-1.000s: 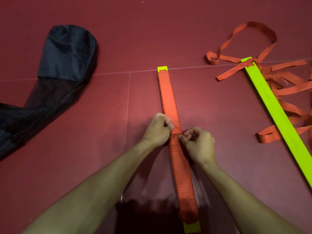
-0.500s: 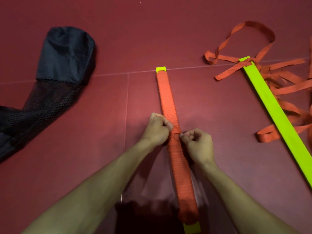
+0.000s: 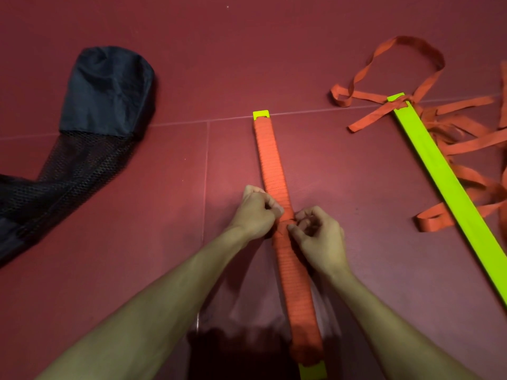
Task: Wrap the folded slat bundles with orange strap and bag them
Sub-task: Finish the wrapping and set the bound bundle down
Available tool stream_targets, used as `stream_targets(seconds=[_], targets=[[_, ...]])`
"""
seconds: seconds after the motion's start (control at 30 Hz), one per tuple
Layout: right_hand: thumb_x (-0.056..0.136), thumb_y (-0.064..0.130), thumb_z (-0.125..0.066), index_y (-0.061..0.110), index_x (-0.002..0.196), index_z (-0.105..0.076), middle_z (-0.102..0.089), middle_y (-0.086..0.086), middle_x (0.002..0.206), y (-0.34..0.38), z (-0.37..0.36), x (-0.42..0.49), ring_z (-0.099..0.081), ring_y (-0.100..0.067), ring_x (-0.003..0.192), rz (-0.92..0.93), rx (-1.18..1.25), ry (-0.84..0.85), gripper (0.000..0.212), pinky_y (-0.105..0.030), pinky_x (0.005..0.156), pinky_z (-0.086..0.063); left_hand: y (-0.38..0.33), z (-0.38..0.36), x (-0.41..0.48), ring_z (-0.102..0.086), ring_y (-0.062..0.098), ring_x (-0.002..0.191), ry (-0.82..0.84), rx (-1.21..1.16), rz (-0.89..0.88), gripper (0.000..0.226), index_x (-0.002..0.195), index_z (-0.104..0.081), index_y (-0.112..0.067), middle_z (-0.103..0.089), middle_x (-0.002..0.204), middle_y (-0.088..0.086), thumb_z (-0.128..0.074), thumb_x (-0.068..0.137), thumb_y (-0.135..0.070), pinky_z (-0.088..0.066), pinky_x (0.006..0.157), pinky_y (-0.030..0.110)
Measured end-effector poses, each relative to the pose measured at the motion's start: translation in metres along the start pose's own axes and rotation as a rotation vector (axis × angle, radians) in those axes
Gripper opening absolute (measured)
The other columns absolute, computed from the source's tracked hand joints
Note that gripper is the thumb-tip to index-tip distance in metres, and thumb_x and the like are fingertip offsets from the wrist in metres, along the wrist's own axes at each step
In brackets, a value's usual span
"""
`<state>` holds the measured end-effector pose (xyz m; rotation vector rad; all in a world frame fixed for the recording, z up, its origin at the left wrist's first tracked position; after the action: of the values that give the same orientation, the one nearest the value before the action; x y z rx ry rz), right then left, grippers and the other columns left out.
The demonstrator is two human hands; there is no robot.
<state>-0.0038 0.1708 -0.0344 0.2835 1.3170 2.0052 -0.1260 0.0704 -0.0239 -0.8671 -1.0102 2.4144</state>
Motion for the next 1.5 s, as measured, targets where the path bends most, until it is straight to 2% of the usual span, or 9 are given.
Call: stream_targets(seconds=[0.17,0.27,0.37,0.5,0.67,0.83,1.1,1.37,1.5], targets=[[0.070,0.017,-0.084,0.023,0.074,-0.057,-0.057,0.009,0.061,0.002,0.001,0.002,-0.050,-0.002,0.054,0.040,-0.100,0.067,0.029,-0.008,0.055,-0.037,0.005,-0.001,0.002,-0.054,0.010,0.096,0.013,-0.028,0.042,0.022,0.070,-0.066,-0.021,-0.053,0.107,0.002,-0.069,0.091,-0.015,-0.040,0.087,0.017],[0.073,0.020,-0.084,0.020,0.076,-0.058,-0.058,0.008,0.061,0.003,0.002,0.001,-0.052,-0.003,0.057,0.053,-0.114,0.032,0.026,-0.008,0.055,-0.036,0.007,-0.001,0.004,-0.057,0.008,0.067,0.020,-0.083,0.074,0.024,0.067,-0.067,-0.019,-0.064,0.079,0.002,-0.069,0.091,-0.013,-0.044,0.061,0.015],[0.076,0.019,-0.082,0.016,0.081,-0.060,-0.058,0.008,0.061,0.006,0.003,0.000,-0.053,-0.003,0.058,0.070,-0.091,-0.011,0.023,-0.008,0.056,-0.037,0.006,0.001,0.004,-0.051,0.004,0.055,0.027,-0.092,0.080,0.026,0.067,-0.065,-0.017,-0.058,0.061,-0.004,-0.067,0.091,-0.010,-0.043,0.051,0.012],[0.083,0.017,-0.075,0.020,0.085,-0.056,-0.060,0.007,0.065,0.006,0.001,0.000,-0.056,-0.009,0.060,0.078,-0.114,-0.031,0.019,-0.022,0.064,-0.039,0.006,0.001,0.005,-0.054,0.006,0.060,0.031,-0.092,0.083,0.027,0.067,-0.065,-0.018,-0.060,0.067,-0.002,-0.065,0.093,-0.009,-0.050,0.064,0.021],[0.083,0.016,-0.073,0.021,0.074,-0.054,-0.053,0.012,0.057,0.007,-0.002,0.000,-0.050,-0.003,0.055,0.110,-0.158,-0.033,0.022,-0.021,0.060,-0.033,0.005,-0.001,0.008,-0.054,0.006,0.068,0.004,-0.073,0.108,0.024,0.070,-0.066,-0.015,-0.063,0.094,0.010,-0.061,0.093,-0.010,-0.038,0.049,0.005],[0.080,0.023,-0.078,0.019,0.075,-0.064,-0.059,0.006,0.062,0.006,-0.001,-0.002,-0.055,-0.010,0.058,0.124,-0.151,-0.045,0.015,-0.024,0.062,-0.039,0.008,-0.004,0.007,-0.056,0.008,0.064,0.037,-0.183,0.161,0.025,0.070,-0.065,-0.014,-0.063,0.072,0.001,-0.061,0.093,-0.006,-0.048,0.057,0.016],[0.075,0.023,-0.083,0.014,0.083,-0.069,-0.062,0.004,0.067,0.010,0.002,0.000,-0.057,-0.015,0.064,0.186,-0.214,0.012,0.018,-0.022,0.068,-0.042,0.011,-0.002,0.005,-0.056,0.002,0.064,0.010,-0.186,0.128,0.028,0.068,-0.065,-0.020,-0.062,0.068,-0.010,-0.065,0.092,-0.007,-0.048,0.073,0.022],[0.080,0.021,-0.079,0.009,0.080,-0.068,-0.065,-0.001,0.069,0.009,0.001,0.003,-0.059,-0.020,0.065,0.228,-0.230,-0.042,0.016,-0.021,0.065,-0.037,0.010,0.003,0.005,-0.061,0.016,0.069,0.077,-0.072,0.020,0.035,0.070,-0.066,-0.020,-0.065,0.072,0.004,-0.055,0.089,0.007,-0.058,0.079,0.046],[0.079,0.022,-0.080,0.012,0.082,-0.067,-0.063,0.004,0.068,0.007,0.001,0.003,-0.057,-0.016,0.064,0.204,-0.209,-0.043,0.016,-0.017,0.064,-0.034,0.003,0.006,0.007,-0.060,0.018,0.061,0.074,0.008,-0.133,0.027,0.090,-0.073,-0.016,-0.058,0.085,0.008,-0.060,0.092,0.007,-0.059,0.068,0.033]])
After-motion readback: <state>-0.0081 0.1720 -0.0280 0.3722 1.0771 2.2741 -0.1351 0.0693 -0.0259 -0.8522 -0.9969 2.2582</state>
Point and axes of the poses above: each hand's wrist, its own x-axis towards the middle knuckle, its own z-axis out of the back of the hand, y = z × x, the point moved 6 cm from there along x, towards the middle knuckle
